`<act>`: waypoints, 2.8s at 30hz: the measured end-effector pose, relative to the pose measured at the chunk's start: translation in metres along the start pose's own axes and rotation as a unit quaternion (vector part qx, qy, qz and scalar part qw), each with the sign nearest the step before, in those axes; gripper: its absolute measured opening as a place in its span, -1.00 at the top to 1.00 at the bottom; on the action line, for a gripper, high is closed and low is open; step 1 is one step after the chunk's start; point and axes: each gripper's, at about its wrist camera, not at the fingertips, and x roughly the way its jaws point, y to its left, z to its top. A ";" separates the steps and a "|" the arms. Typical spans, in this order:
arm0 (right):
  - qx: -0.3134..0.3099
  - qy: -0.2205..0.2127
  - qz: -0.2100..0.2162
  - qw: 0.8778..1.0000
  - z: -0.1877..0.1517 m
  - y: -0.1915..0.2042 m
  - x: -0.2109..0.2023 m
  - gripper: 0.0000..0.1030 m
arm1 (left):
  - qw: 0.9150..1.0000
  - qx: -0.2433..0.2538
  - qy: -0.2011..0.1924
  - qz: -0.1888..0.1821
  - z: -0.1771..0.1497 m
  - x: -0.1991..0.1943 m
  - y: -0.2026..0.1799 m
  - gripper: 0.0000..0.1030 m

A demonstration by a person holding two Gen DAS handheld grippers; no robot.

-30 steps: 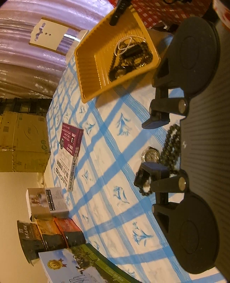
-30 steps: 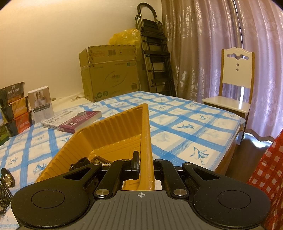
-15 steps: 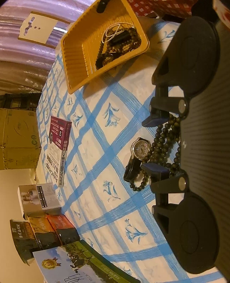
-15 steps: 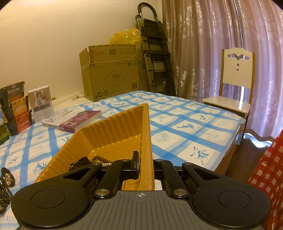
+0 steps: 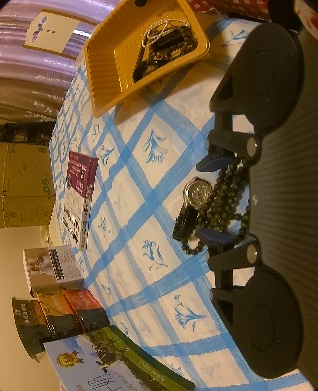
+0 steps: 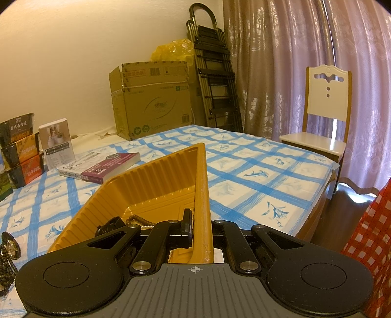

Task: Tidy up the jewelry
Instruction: 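Close the left tool on the silver wristwatch and lift it, then carry the wristwatch into the orange tray and release it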

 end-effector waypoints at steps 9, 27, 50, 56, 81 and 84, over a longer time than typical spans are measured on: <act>-0.001 0.000 0.000 1.000 0.000 0.001 0.001 0.89 | 0.998 -0.066 0.001 0.013 0.010 0.021 0.028 0.02; 0.000 0.001 -0.001 1.000 -0.001 0.001 0.001 0.89 | 0.973 -0.223 0.029 -0.051 0.017 0.060 0.058 0.56; 0.000 0.001 0.000 1.000 0.000 0.001 0.001 0.89 | 0.980 -0.122 -0.041 -0.153 0.057 -0.007 -0.014 0.77; 0.000 0.001 0.000 1.000 0.000 0.001 0.001 0.89 | 0.973 -0.093 -0.045 -0.206 0.068 -0.017 -0.048 0.76; 0.010 0.002 0.001 1.000 -0.001 0.005 0.001 0.88 | 0.964 -0.004 0.048 -0.263 0.079 0.042 -0.152 0.75; 0.009 0.001 0.001 1.000 -0.001 0.005 0.001 0.88 | 0.961 -0.015 0.051 -0.273 0.084 0.049 -0.154 0.71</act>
